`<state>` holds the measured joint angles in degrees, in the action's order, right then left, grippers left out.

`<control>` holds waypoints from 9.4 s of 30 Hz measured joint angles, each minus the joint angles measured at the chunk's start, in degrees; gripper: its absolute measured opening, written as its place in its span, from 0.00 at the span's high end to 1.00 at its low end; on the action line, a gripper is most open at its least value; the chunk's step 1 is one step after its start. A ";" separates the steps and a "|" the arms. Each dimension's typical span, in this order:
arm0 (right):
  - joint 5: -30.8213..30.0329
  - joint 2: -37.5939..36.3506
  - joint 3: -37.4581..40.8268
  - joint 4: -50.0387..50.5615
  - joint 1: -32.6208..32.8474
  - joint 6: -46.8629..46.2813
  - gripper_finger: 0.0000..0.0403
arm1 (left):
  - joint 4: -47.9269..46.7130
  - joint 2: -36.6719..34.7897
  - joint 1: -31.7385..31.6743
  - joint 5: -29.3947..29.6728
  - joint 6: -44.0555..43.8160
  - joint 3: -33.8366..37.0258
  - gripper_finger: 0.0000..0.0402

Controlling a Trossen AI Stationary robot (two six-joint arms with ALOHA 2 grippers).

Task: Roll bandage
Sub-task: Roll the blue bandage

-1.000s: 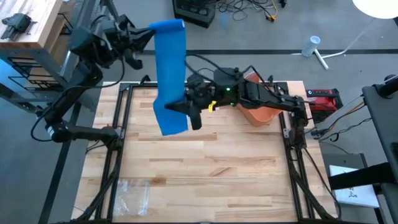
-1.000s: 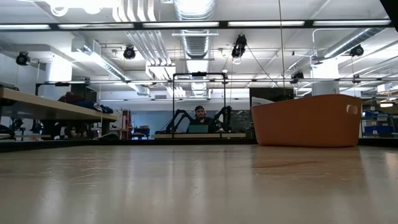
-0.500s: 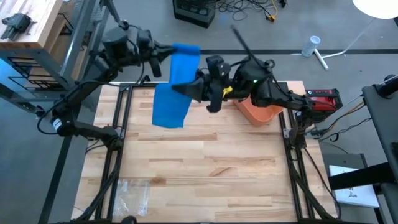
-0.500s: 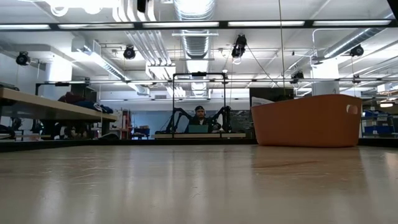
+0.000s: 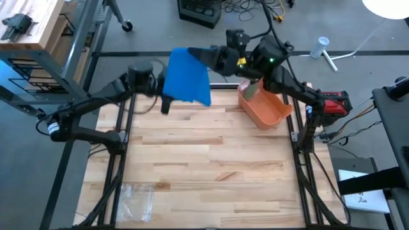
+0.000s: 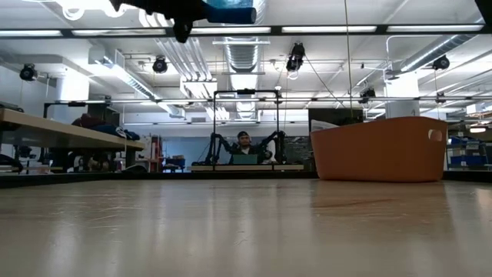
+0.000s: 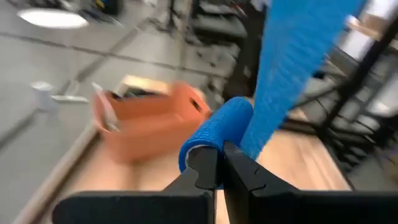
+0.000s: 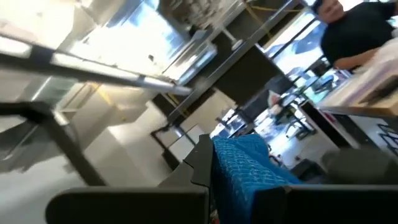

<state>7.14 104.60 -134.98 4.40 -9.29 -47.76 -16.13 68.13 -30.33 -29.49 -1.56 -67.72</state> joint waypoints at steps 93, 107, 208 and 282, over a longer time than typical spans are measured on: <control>47.31 -0.22 8.76 15.08 -2.07 13.63 0.44 | -4.90 -13.82 12.88 -17.04 -5.62 -28.22 1.00; 27.00 -0.81 3.43 25.13 -3.77 38.04 0.49 | -5.88 -5.61 10.87 10.67 -21.53 -30.25 1.00; -4.39 3.04 1.36 38.47 -15.95 47.81 1.00 | -9.54 1.88 5.03 -11.53 -14.30 -49.24 1.00; 6.38 -2.16 -0.02 6.41 7.15 35.71 1.00 | -29.18 6.18 -8.19 3.07 9.14 -41.44 1.00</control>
<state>13.52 102.43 -135.00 10.81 -2.14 -12.05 -45.31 74.31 -38.52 -26.42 7.58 -109.17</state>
